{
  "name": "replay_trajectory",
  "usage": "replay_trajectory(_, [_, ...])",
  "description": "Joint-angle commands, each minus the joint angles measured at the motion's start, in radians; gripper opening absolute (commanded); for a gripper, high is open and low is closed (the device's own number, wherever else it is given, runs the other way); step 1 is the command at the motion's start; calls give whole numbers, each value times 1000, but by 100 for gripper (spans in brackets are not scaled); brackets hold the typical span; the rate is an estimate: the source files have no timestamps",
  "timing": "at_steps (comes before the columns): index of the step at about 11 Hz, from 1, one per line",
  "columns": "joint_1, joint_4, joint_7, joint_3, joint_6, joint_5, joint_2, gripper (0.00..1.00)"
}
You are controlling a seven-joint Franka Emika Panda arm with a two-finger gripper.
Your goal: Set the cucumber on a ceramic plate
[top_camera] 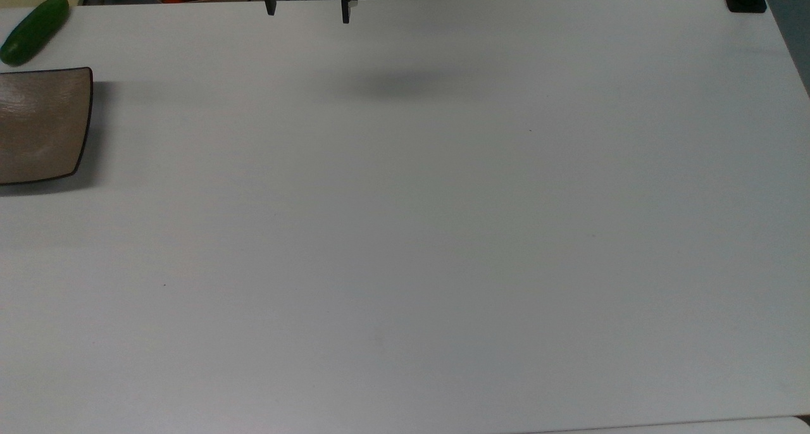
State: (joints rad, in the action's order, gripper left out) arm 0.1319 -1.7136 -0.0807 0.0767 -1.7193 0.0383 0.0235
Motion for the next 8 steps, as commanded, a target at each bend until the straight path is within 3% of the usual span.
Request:
replay_trajectory(1, [2, -27, 16, 8, 9, 11, 30, 100])
replay_trajectory(3, [-27, -29, 22, 9, -9, 17, 33, 100])
replay_trajectory(4, [-32, -64, 59, 67, -23, 18, 71, 100])
replay_trajectory(5, [-47, -81, 114, 93, -20, 20, 84, 100])
replay_trajectory(8, [-168, -92, 283, 184, -23, 70, 81, 100])
